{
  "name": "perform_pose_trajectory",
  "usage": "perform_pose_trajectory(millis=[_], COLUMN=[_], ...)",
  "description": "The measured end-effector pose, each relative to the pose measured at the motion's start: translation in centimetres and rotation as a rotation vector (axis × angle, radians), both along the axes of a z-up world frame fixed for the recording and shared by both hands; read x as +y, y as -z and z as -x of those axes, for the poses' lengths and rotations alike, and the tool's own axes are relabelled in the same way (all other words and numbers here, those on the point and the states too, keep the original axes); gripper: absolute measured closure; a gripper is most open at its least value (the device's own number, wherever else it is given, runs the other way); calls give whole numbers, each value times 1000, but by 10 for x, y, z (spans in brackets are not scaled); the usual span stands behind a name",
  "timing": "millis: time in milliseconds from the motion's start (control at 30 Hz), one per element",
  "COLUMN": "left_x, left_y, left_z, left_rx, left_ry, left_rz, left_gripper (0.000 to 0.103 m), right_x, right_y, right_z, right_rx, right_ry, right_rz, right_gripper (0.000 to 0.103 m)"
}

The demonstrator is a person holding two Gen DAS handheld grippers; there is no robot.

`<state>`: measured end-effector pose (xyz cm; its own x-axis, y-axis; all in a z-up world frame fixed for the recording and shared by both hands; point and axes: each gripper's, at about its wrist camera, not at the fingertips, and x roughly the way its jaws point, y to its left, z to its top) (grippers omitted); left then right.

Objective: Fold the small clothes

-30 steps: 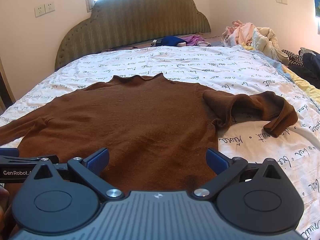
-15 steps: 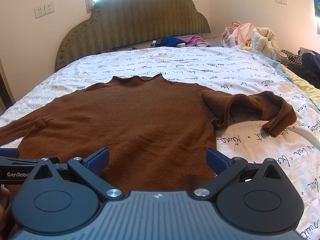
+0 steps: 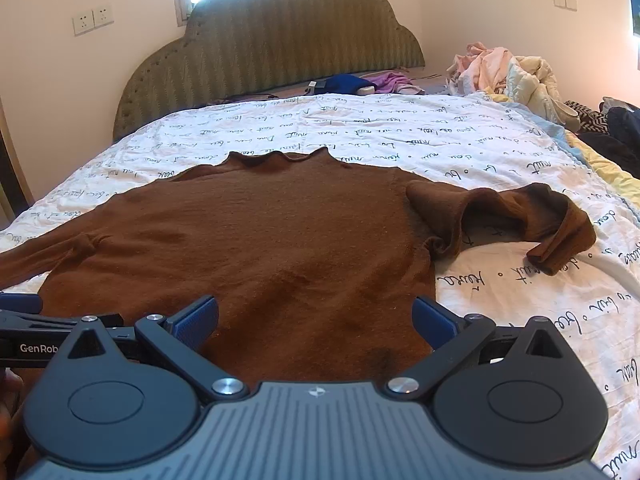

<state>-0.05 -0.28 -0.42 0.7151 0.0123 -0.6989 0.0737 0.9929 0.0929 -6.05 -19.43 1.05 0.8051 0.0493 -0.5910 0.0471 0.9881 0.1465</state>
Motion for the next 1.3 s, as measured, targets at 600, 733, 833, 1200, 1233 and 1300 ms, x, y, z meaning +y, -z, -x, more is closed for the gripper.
perform_pose_trajectory(millis=[600,733,833,1200,1233,1300], left_x=[-1,-1,-2,-2,-2,-2], left_y=[1,2,2,2,4,4], left_z=[1,1,1,1,1,1], left_rx=[3,3,3,4,4,4], left_ry=[2,2,2,2,2,2], left_rz=[-2,-1,-2,0,1,1], left_gripper=[0,0,0,0,0,0], right_x=[2,2,3,0,0,0], right_y=[3,2,1,0,0,0], right_z=[3,4,5,5,5,5], right_rx=[-3,-10,-14,-15,-15,-13], right_ry=[-32,-27,-27,-22,-22,-22], right_rz=[-10,-3,2,2,2,3], right_gripper=[0,0,0,0,0,0])
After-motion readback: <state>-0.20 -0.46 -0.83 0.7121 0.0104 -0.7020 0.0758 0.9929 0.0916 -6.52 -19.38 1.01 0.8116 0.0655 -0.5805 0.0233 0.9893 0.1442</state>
